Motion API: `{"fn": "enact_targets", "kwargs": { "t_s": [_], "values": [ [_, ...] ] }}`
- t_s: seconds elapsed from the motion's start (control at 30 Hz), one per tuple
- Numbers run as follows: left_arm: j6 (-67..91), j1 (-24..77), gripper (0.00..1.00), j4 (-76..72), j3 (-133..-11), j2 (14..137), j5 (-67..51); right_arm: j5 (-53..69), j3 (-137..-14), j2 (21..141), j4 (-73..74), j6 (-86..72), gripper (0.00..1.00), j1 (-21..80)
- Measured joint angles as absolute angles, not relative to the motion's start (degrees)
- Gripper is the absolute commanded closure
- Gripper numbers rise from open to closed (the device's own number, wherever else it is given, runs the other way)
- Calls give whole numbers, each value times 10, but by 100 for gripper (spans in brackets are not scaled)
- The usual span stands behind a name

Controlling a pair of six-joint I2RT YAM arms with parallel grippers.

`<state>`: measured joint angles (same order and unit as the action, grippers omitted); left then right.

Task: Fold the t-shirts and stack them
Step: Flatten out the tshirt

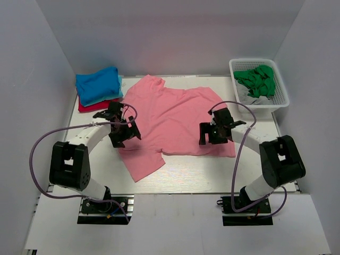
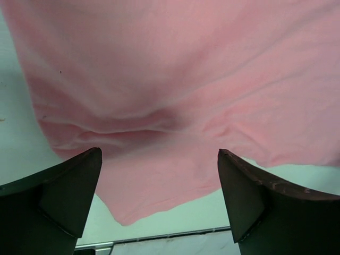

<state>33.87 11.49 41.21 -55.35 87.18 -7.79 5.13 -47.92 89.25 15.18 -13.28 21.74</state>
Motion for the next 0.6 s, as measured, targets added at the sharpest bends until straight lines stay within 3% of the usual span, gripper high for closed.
{"fn": "enact_targets", "kwargs": {
  "t_s": [0.23, 0.43, 0.6],
  "values": [
    [318, 115, 0, 403, -660, 897, -77, -19, -488, 858, 171, -165, 10, 218],
    [280, 115, 0, 376, -848, 1060, -67, -121, -554, 893, 183, -208, 10, 207],
    [249, 113, 0, 388, -922, 1172, -54, -145, -580, 962, 180, -239, 10, 183]
  ]
}}
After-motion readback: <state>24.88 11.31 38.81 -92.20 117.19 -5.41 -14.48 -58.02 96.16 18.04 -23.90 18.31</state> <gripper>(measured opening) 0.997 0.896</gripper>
